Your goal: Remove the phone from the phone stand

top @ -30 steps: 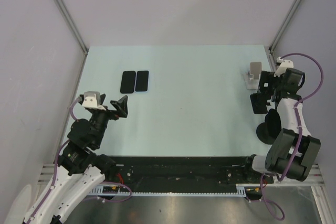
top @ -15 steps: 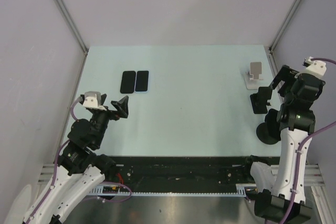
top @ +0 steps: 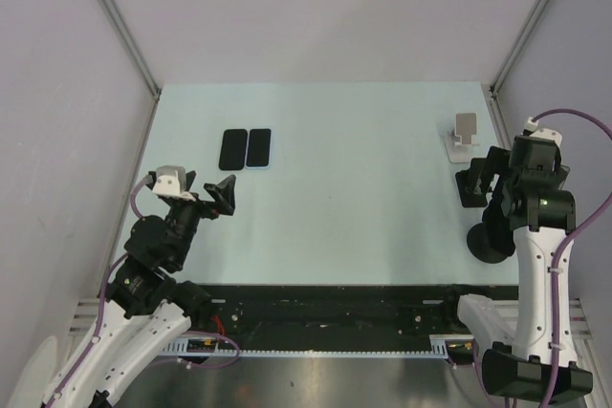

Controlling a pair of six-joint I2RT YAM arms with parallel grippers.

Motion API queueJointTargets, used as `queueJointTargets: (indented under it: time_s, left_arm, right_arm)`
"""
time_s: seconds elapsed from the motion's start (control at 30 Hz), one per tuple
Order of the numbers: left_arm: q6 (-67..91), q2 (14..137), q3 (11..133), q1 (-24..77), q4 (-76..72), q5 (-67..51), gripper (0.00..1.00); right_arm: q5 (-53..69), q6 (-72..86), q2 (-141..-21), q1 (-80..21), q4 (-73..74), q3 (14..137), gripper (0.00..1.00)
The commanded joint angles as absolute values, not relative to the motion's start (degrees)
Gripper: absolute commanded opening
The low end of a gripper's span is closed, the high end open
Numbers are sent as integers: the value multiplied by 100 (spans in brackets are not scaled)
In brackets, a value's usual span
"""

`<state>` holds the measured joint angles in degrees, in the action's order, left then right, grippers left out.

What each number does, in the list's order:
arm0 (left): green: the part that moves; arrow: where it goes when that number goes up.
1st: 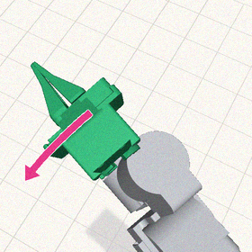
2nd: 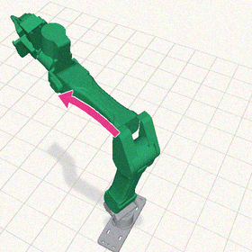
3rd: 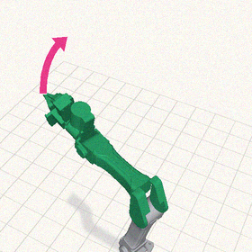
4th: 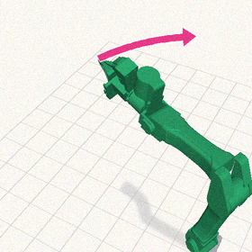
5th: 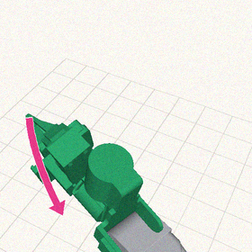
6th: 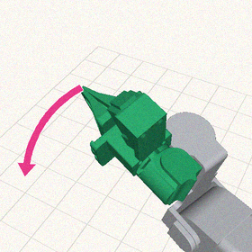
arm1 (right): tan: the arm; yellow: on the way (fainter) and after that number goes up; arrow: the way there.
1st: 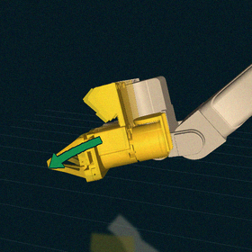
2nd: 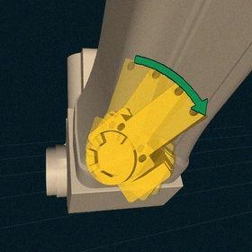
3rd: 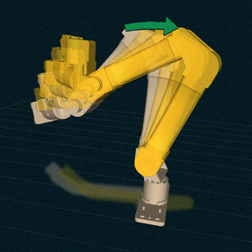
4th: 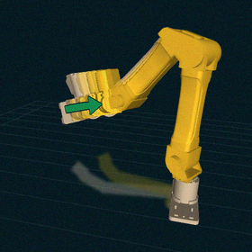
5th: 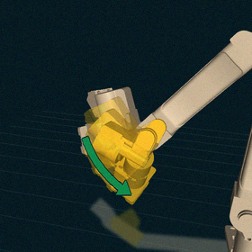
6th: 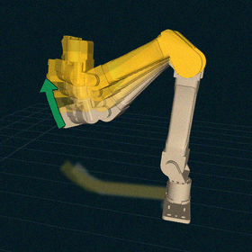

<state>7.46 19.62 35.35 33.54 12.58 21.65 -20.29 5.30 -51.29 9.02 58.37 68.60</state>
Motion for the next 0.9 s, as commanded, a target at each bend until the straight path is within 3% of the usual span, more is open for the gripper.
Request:
queueJointTargets:
  time_s: [0.0, 0.57, 0.87]
  left_arm:
    - [580, 1986, 3533, 3393, 1081, 2048, 100]
    - [571, 2048, 3524, 3410, 1081, 2030, 100]
    - [545, 2013, 3516, 3410, 1081, 2013, 100]
  right_arm:
    - [-2162, 246, -5229, 738, 6170, 7154, 100]
    - [-2338, 659, -5774, 650, 6837, 7752, 100]
    - [-1538, 387, -6195, 642, 7022, 8051, 95]
